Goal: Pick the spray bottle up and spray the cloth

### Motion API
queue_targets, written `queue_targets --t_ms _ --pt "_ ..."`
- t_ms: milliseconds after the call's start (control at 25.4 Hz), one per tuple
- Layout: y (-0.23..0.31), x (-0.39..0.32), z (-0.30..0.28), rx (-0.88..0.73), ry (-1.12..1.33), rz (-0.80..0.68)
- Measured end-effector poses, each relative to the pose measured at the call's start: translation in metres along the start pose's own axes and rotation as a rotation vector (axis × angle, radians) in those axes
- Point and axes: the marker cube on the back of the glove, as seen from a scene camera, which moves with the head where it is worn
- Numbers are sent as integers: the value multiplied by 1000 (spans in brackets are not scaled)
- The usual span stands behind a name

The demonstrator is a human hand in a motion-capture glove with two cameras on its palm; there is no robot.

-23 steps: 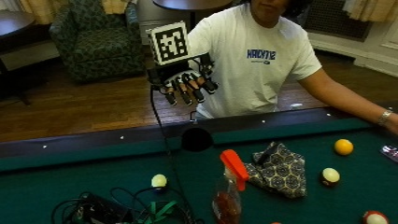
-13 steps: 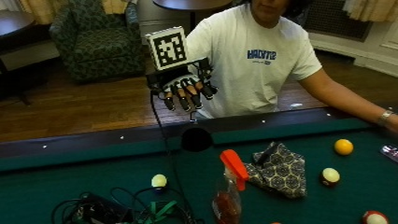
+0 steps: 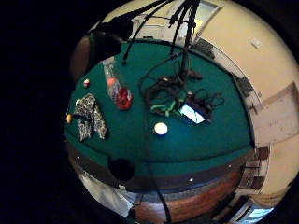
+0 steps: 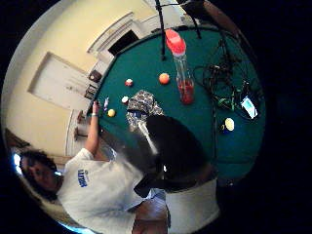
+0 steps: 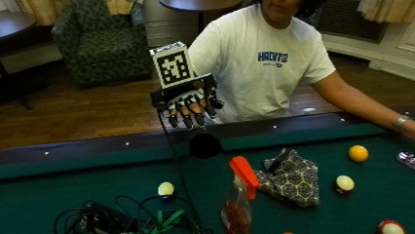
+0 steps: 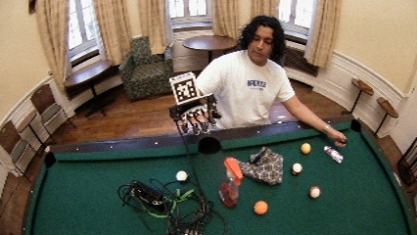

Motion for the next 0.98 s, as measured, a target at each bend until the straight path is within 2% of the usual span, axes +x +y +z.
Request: queue_targets --t_ms 433,984 --pt "25 15 52 -17 -103 81" --pt "-19 24 99 -51 -478 155"
